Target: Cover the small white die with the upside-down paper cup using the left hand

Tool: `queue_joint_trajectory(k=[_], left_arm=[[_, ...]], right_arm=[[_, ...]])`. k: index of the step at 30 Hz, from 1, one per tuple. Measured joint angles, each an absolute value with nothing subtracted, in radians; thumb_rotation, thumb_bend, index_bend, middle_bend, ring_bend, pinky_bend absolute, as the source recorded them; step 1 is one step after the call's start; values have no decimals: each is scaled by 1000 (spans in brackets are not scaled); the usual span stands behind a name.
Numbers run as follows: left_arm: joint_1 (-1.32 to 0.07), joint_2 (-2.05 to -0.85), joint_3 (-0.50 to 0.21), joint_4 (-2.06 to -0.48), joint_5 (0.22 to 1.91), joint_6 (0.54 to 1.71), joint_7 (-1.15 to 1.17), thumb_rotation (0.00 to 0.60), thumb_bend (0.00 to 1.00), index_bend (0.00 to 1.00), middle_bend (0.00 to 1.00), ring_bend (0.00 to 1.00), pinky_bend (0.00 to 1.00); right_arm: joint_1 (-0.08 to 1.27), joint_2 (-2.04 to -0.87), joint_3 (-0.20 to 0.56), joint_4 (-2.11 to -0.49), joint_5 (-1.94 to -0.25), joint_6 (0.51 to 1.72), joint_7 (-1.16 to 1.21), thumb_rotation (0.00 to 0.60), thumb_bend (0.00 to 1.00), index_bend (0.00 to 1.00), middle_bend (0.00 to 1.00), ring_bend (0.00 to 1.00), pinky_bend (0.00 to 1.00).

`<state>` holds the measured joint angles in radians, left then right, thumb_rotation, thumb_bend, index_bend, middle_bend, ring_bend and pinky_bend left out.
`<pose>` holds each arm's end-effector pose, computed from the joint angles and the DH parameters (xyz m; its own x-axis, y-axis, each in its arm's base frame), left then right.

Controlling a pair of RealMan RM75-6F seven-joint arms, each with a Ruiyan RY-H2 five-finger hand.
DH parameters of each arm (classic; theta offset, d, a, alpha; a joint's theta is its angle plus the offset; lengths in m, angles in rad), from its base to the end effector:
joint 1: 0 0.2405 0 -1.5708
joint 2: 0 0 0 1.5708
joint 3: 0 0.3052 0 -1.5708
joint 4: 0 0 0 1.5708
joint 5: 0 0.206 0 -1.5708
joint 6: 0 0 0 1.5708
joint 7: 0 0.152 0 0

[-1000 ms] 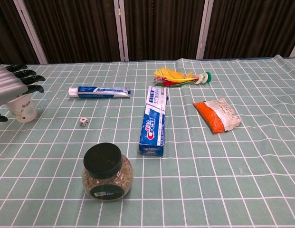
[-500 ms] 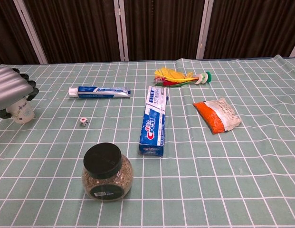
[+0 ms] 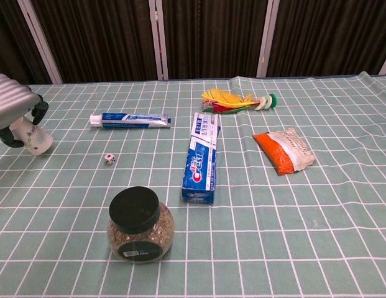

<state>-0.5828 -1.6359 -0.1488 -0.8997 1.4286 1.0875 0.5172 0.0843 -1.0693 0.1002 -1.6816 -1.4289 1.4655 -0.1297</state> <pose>-0.3109 0.3991 0.0261 0.8876 -0.0877 0.4523 0.4215 -0.2418 -0.8740 -0.3485 -0.2013 0.2042 0.4838 0.0193 0.8749 -0.8743 0.0546 0.4823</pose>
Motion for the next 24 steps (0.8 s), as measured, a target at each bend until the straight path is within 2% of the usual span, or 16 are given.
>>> queue_joint_trajectory(k=[6,13,19,24], left_arm=[[-577,-1543,-200,-1088,1367,1025,177,600,0,540,387,339,407],[-588,-1405,-225,-1260,1337,776,-410,600,0,536,387,338,407],[-621,-1363,-199,-1284,1413,612,-724,600,0,536,387,338,407],[-649,-1381,-156,-1233,1472,590,-774,600,0,503,354,309,379]], right_arm=[[85,-1067,99,-1684,-1428,1463,-129,600,0,84,0,0,0],[87,-1070,97,-1684,-1427,1457,-137,600,0,61,0,0,0],[90,-1074,95,-1686,-1426,1453,-147,600,0,68,0,0,0],[90,-1071,97,-1686,-1420,1452,-142,600,0,52,0,0,0]])
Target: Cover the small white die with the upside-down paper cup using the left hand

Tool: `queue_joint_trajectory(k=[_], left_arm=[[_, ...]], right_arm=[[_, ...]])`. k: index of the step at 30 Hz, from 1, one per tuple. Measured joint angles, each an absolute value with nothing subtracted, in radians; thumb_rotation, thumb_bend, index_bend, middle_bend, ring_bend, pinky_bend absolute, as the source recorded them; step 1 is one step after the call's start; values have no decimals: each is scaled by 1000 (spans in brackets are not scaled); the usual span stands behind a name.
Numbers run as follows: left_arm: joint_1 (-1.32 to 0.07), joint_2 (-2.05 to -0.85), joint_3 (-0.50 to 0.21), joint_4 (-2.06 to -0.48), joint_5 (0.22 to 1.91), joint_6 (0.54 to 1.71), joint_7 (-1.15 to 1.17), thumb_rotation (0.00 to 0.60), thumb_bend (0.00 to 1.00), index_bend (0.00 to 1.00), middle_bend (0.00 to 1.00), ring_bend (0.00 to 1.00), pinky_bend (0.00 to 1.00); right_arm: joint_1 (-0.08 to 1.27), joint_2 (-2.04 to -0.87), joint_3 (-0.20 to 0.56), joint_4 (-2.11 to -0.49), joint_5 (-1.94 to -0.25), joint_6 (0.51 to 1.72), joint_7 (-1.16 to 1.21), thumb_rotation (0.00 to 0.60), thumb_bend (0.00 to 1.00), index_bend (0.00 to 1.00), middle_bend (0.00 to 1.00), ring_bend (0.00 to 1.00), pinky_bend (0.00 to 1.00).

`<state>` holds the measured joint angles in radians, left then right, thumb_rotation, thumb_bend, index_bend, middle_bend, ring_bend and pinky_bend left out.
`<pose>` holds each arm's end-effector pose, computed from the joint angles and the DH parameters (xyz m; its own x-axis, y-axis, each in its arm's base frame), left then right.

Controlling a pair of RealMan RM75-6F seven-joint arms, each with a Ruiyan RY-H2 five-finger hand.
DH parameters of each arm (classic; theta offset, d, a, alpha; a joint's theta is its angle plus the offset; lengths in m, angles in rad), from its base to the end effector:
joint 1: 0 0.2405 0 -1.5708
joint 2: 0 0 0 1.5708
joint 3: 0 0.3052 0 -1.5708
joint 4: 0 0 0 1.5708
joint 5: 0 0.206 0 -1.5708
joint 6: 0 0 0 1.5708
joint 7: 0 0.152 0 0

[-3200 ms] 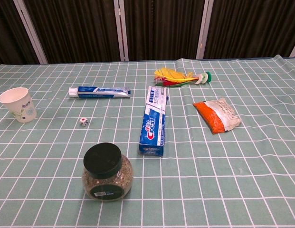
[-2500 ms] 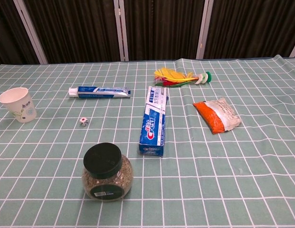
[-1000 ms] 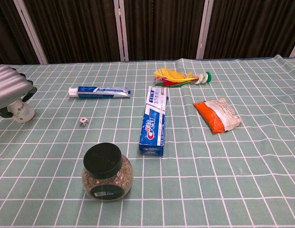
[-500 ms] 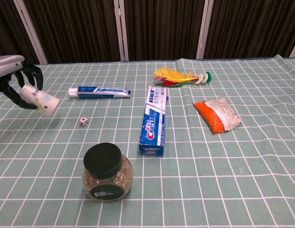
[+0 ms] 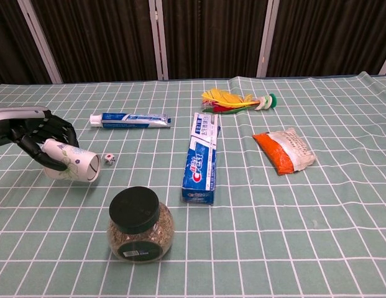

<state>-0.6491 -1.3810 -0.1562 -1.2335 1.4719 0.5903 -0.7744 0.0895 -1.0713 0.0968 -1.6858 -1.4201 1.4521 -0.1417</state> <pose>-0.2956 0.3894 0.0317 -0.0961 0.5980 0.7957 0.9943 0.0205 0.1047 -0.3488 -0.2023 0.2011 0.4877 0.0029 0.8730 -0.8717 0.0564 0.4867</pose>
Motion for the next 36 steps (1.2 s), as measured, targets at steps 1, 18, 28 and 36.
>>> queue_joint_trajectory(k=[1,18,28,36], left_arm=[[-654,-1388,-147,-1219,1474,588,-778,600,0,431,288,248,320],[-633,-1366,-105,-1241,1552,802,-442,600,0,0,0,0,0],[-597,-1409,-107,-1356,1521,914,326,600,0,30,0,0,0],[-567,-1521,-98,-1419,1412,981,805,600,0,50,0,0,27]], right_arm=[[89,-1071,97,-1686,-1420,1452,-141,600,0,52,0,0,0],[91,-1065,97,-1688,-1418,1447,-128,600,0,1,0,0,0],[92,-1066,95,-1690,-1418,1447,-131,600,0,0,0,0,0],[91,-1059,101,-1683,-1408,1445,-114,600,0,0,0,0,0]])
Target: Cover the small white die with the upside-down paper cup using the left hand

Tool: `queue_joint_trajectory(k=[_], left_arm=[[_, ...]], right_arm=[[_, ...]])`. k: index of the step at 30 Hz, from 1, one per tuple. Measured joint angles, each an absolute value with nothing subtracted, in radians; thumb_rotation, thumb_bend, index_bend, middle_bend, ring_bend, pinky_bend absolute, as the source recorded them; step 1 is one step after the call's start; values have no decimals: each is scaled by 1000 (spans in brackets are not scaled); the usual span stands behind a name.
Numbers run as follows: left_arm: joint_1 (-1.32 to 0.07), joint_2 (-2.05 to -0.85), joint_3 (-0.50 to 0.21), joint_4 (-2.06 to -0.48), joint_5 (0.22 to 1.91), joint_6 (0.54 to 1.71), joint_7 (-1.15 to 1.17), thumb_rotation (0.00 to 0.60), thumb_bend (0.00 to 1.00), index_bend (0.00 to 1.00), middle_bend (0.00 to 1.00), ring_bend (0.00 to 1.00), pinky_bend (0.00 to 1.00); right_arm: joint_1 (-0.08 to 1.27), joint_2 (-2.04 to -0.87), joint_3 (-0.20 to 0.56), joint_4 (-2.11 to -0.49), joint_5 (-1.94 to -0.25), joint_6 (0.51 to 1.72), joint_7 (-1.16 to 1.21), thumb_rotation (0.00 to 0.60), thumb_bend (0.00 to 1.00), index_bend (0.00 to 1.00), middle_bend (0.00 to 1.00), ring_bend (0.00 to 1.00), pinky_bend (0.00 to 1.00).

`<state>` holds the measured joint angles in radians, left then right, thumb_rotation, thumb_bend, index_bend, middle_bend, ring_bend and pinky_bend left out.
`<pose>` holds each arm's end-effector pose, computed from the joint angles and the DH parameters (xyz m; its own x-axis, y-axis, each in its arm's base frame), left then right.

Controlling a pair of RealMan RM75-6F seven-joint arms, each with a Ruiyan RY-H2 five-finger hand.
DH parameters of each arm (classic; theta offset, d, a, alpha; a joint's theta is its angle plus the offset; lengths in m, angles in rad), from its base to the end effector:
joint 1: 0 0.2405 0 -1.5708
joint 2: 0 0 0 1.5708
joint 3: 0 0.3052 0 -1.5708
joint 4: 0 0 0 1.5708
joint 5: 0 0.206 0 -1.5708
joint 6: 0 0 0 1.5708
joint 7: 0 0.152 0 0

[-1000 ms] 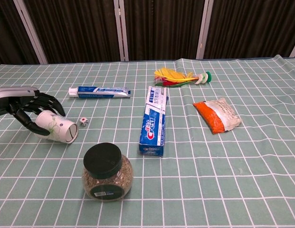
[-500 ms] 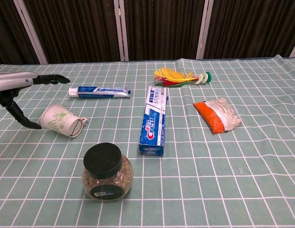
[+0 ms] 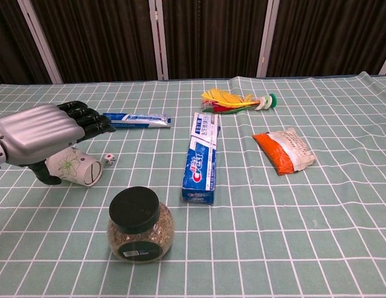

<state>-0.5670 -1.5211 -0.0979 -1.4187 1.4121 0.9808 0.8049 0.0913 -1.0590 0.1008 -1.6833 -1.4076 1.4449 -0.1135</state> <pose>-0.2406 0.3333 -0.0115 0.8768 -0.0292 0.4799 0.3997 -0.5107 -0.7612 -0.3512 -0.2037 0.2062 0.4738 0.0020 0.8806 -0.8787 0.0669 0.4726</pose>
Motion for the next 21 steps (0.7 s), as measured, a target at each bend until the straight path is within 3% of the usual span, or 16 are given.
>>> queue_joint_trajectory(k=[5,11,21], left_arm=[[-554,-1594,-97,-1456,1302,1013,953,600,0,84,39,14,102],[-558,-1618,-89,-1458,1260,1022,988,600,0,189,203,142,233],[-570,-1660,-80,-1386,1269,1049,975,600,0,497,425,356,419]], right_arm=[[89,-1059,97,-1687,-1417,1451,-118,600,0,0,0,0,0],[91,-1058,99,-1686,-1412,1447,-114,600,0,0,0,0,0],[92,-1059,98,-1686,-1411,1445,-115,600,0,0,0,0,0]])
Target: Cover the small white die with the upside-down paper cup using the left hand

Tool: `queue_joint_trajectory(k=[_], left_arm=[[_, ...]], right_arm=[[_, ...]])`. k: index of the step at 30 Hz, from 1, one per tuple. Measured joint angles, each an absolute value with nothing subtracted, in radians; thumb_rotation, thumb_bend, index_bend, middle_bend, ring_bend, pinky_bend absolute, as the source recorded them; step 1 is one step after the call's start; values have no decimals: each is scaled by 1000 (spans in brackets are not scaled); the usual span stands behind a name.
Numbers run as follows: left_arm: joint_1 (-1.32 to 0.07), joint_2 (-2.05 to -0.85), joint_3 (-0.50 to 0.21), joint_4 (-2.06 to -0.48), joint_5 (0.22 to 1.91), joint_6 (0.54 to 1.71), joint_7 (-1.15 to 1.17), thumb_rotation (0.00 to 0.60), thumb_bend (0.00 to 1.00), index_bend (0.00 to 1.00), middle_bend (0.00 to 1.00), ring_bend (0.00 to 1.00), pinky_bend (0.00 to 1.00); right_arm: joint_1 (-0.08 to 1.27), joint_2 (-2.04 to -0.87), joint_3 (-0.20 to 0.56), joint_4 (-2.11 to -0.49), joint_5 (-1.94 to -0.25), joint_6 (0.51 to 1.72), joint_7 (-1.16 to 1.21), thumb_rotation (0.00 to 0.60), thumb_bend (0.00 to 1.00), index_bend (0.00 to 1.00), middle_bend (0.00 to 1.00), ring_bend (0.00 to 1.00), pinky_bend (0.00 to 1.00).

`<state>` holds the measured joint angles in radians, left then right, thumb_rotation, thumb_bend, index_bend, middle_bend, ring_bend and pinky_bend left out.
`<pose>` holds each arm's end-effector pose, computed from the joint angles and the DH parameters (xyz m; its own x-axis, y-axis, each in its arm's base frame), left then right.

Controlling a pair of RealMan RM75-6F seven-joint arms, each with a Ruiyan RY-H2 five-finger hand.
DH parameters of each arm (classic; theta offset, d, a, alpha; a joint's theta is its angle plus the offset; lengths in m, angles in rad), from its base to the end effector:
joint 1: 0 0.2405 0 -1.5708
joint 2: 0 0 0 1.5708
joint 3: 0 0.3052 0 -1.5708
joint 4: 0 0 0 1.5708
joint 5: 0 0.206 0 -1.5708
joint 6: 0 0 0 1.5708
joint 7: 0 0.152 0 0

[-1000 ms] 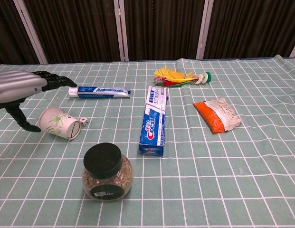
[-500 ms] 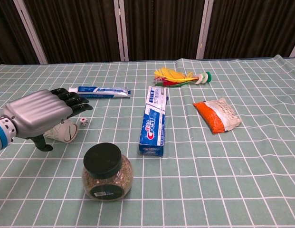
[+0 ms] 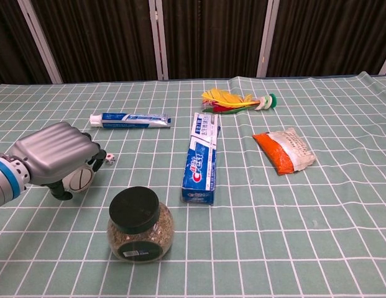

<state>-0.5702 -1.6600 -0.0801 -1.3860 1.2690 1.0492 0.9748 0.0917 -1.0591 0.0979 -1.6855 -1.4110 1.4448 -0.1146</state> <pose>-0.2328 0.3239 -0.0525 0.8896 0.0039 0.4568 0.4089 -0.4523 -0.7926 -0.3505 -0.2032 0.2053 0.4734 -0.0007 0.8809 -0.8791 0.0630 0.4725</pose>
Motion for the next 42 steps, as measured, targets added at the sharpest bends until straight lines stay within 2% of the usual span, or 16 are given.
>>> queue_joint_trajectory(k=[10,21,23,27,30,36,38,39,42], left_arm=[[-574,-1674,-76,-1345,1290,1078,909,600,0,571,472,401,466],[-569,-1614,-103,-1421,1299,1104,770,600,0,573,473,403,467],[-568,-1596,-123,-1448,1296,1106,690,600,0,573,473,403,467],[-565,-1565,-169,-1495,1279,1095,487,600,0,573,472,400,466],[-560,-1550,-210,-1512,1266,1076,266,600,0,573,470,392,457],[-556,-1548,-280,-1484,1254,1020,-255,600,0,573,469,390,455],[-558,-1552,-296,-1459,1254,986,-418,600,0,572,469,390,455],[-560,-1555,-302,-1445,1254,971,-480,600,0,573,469,390,455],[-569,-1575,-316,-1369,1258,923,-629,600,0,573,469,390,456]], right_arm=[[92,-1059,98,-1685,-1410,1444,-114,600,0,0,0,0,0],[91,-1058,98,-1687,-1410,1446,-112,600,0,24,0,0,0],[92,-1059,97,-1687,-1410,1444,-112,600,0,42,0,0,0],[93,-1060,97,-1686,-1409,1441,-115,600,0,138,0,0,0],[94,-1062,97,-1685,-1408,1439,-118,600,0,99,0,0,0],[97,-1067,96,-1682,-1403,1433,-128,600,0,126,0,0,0],[97,-1069,96,-1681,-1401,1432,-131,600,0,112,0,0,0],[98,-1070,96,-1680,-1400,1431,-132,600,0,137,0,0,0],[98,-1071,97,-1679,-1397,1431,-133,600,0,98,0,0,0]])
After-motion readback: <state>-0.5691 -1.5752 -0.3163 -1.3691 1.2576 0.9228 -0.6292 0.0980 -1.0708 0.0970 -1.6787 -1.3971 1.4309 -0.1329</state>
